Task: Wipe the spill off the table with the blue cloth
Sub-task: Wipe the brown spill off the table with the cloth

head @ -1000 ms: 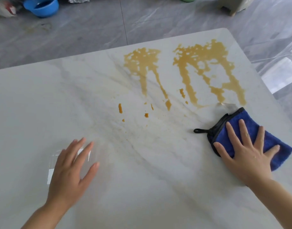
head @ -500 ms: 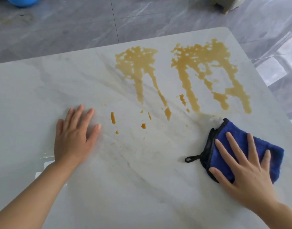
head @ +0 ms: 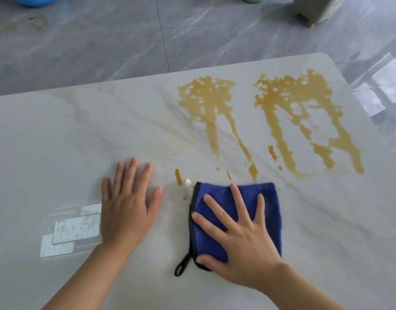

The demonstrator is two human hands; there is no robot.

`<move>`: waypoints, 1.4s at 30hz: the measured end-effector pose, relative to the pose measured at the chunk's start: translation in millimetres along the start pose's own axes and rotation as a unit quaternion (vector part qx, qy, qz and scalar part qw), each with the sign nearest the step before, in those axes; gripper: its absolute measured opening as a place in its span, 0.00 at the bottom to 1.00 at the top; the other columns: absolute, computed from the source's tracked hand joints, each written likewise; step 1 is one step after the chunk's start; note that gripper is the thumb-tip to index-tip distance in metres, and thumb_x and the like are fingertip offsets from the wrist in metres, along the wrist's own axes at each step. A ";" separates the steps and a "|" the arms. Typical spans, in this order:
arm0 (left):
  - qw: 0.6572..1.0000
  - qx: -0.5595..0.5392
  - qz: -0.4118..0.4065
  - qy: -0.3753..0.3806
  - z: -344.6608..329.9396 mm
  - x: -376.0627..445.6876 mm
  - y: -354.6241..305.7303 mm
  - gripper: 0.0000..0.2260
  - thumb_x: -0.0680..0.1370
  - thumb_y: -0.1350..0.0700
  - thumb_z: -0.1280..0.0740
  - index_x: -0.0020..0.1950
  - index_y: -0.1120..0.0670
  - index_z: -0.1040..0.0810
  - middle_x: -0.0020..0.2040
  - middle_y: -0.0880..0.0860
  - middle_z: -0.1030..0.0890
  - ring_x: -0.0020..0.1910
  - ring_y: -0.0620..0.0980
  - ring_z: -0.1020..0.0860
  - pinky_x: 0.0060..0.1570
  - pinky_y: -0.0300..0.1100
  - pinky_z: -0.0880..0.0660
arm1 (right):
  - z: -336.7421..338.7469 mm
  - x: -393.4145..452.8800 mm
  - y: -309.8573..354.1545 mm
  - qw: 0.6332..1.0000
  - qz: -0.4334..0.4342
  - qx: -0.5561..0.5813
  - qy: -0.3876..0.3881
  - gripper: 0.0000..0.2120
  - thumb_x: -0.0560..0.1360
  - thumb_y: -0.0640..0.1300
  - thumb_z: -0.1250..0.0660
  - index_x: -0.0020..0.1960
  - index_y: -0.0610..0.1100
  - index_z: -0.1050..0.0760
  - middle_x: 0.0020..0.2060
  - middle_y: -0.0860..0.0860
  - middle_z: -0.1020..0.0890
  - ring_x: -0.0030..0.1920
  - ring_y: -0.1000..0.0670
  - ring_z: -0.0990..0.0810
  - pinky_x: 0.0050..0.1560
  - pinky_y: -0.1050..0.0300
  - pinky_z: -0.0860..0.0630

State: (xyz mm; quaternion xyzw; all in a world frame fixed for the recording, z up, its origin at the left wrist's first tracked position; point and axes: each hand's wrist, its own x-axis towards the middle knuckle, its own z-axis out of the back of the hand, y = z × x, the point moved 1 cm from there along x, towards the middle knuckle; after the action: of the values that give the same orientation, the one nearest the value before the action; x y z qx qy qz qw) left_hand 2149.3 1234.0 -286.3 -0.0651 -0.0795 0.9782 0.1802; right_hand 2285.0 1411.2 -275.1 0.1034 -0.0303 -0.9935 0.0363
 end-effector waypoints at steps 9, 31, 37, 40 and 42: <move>1.000 0.002 -0.001 -0.019 -1.8 0.0 -0.1 0.27 0.75 0.42 0.49 0.70 0.51 0.32 0.73 0.58 0.33 0.73 0.60 0.38 0.69 0.62 0.41 | 9.6 93.2 -28.7 0.992 -0.105 0.052 -0.036 0.34 0.68 0.74 0.58 0.73 0.67 0.51 0.77 0.60 0.49 0.76 0.40 0.59 0.63 0.21 0.58; 0.999 -0.009 0.007 -0.036 -1.2 -0.8 -0.6 0.23 0.77 0.47 0.50 0.69 0.51 0.30 0.72 0.57 0.32 0.72 0.59 0.36 0.67 0.62 0.40 | 14.4 120.6 -54.8 0.985 -0.164 0.029 -0.053 0.35 0.69 0.73 0.59 0.73 0.64 0.52 0.77 0.57 0.50 0.76 0.38 0.59 0.63 0.20 0.55; 1.000 0.002 0.008 -0.014 1.1 -0.5 -1.7 0.24 0.77 0.46 0.51 0.69 0.53 0.30 0.72 0.58 0.32 0.72 0.60 0.36 0.67 0.63 0.39 | 3.8 71.1 10.6 0.999 -0.026 0.036 -0.024 0.34 0.69 0.72 0.52 0.70 0.59 0.37 0.73 0.52 0.34 0.73 0.31 0.42 0.57 0.16 0.45; 1.000 0.014 0.006 -0.004 1.7 -0.5 -2.5 0.28 0.78 0.41 0.55 0.69 0.53 0.30 0.72 0.58 0.32 0.72 0.60 0.36 0.67 0.63 0.39 | 9.5 102.6 -5.1 0.998 -0.009 0.043 -0.055 0.33 0.68 0.73 0.53 0.71 0.63 0.41 0.75 0.56 0.38 0.75 0.35 0.46 0.59 0.17 0.50; 1.000 0.012 0.012 0.003 1.8 0.8 -2.8 0.28 0.77 0.38 0.54 0.70 0.51 0.31 0.73 0.57 0.33 0.73 0.59 0.37 0.68 0.61 0.42 | 14.8 123.6 -32.9 0.996 -0.050 0.060 -0.052 0.34 0.68 0.74 0.55 0.72 0.66 0.48 0.76 0.59 0.47 0.76 0.38 0.56 0.62 0.19 0.57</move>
State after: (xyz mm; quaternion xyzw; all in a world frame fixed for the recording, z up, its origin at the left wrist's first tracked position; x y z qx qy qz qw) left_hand 2149.2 1236.7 -284.1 -0.0666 -0.0664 0.9811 0.1691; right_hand 2159.1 1435.0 -288.1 0.0549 -0.0868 -0.9945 -0.0216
